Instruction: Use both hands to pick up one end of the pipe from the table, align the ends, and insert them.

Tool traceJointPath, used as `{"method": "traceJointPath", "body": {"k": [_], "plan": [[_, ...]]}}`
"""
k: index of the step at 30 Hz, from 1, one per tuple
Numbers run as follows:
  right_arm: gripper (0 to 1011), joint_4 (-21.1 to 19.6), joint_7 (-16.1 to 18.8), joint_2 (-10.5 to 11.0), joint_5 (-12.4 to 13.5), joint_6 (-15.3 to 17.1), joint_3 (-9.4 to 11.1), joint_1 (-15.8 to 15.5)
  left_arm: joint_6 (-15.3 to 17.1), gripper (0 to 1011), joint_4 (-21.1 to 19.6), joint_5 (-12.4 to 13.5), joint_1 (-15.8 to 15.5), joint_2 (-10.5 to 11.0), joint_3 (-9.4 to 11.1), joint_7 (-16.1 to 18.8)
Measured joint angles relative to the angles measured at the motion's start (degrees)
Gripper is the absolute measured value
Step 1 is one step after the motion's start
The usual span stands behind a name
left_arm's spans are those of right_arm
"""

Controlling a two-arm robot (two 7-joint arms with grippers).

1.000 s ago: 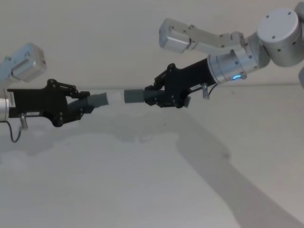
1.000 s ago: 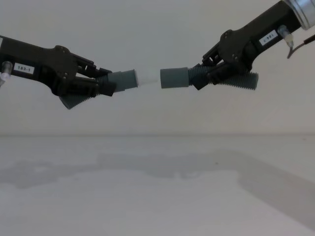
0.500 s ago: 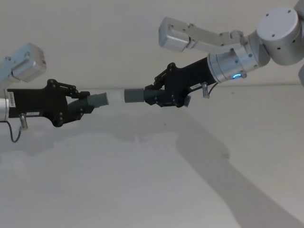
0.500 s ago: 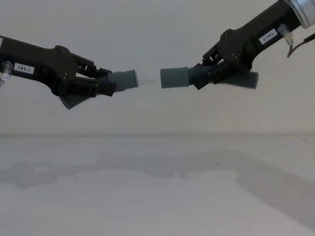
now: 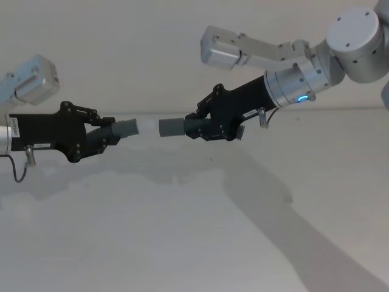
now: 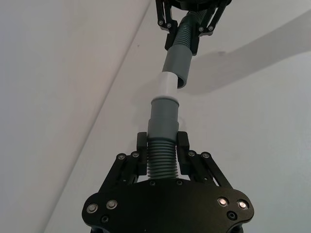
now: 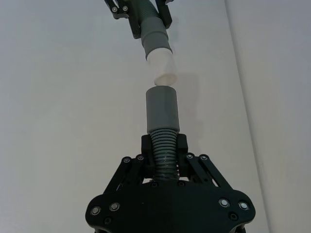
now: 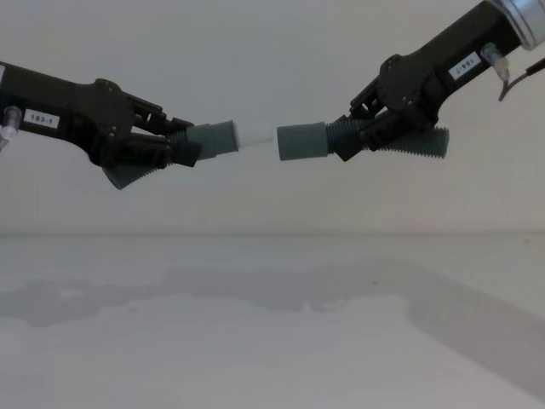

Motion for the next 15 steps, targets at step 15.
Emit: {"method": "traceJointPath", "body": {"k": [15], "plan": [[258, -0.31, -0.28, 0.12, 0.78, 0.74, -0.24, 0.42, 0.0, 323, 0.0, 0.0, 0.0, 0.0, 0.0, 0.0]]}}
